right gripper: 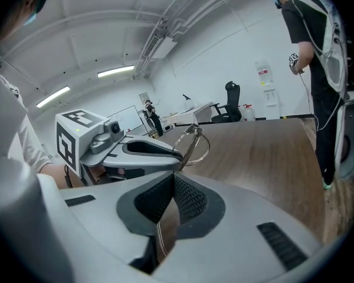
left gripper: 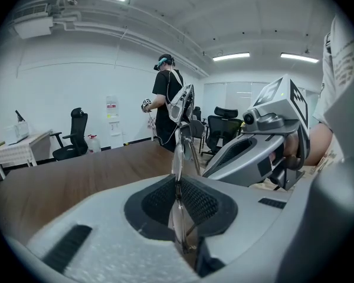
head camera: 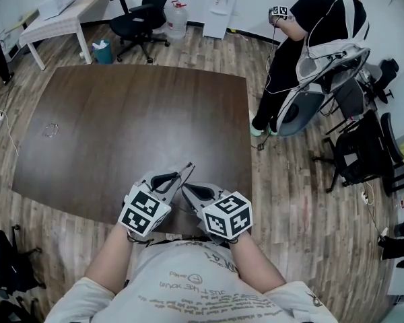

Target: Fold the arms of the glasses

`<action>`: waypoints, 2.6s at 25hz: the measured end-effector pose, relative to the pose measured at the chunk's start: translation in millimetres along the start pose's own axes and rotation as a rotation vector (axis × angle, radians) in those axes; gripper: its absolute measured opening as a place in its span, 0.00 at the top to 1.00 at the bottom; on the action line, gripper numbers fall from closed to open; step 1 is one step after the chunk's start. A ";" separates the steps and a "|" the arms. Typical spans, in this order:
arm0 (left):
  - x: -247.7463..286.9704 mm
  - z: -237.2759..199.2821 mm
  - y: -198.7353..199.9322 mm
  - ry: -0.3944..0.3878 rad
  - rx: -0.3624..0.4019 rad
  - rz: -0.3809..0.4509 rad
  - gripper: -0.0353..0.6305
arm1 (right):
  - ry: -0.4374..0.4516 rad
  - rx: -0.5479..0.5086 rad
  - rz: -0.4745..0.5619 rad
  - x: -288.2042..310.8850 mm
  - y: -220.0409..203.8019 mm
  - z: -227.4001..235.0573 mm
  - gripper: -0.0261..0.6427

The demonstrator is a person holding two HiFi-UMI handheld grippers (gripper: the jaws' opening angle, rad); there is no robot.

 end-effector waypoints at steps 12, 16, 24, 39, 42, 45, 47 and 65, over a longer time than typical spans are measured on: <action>1.0 0.8 -0.5 -0.012 -0.043 0.002 0.88 | -0.002 -0.017 -0.018 1.4 -0.6 -0.1 0.94; 1.0 -6.8 3.0 0.010 -0.086 0.019 0.88 | -0.029 -0.040 -0.047 0.0 -0.9 2.4 0.94; 0.7 -54.1 2.4 0.177 -0.253 0.045 0.88 | -0.056 -0.138 0.055 -8.5 23.1 -2.8 0.87; 9.1 -95.6 3.1 0.344 -0.483 0.039 0.88 | 0.051 0.072 0.000 -5.1 -19.1 11.9 0.82; 10.1 -93.8 7.9 0.338 -0.490 0.047 0.88 | 0.026 0.117 0.023 -7.7 -22.4 23.8 0.82; 12.8 -87.1 11.2 0.314 -0.497 0.057 0.88 | 0.001 0.141 0.055 -12.7 -20.1 32.5 0.82; 14.3 -81.7 11.1 0.301 -0.500 0.059 0.88 | -0.004 0.151 0.072 -16.0 -18.4 34.4 0.82; 14.3 -28.9 5.7 0.222 -0.318 0.033 0.88 | -0.048 0.132 0.119 -29.7 -14.4 31.5 0.86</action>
Point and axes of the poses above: the fingertips, and each gripper's own axes: x forward along the fingers, z to its right, y out of its top, the point moved 1 cm from there along -x, backward along the fingers, and after that the axes turned 12 degrees about y, right-handed, at the moved point
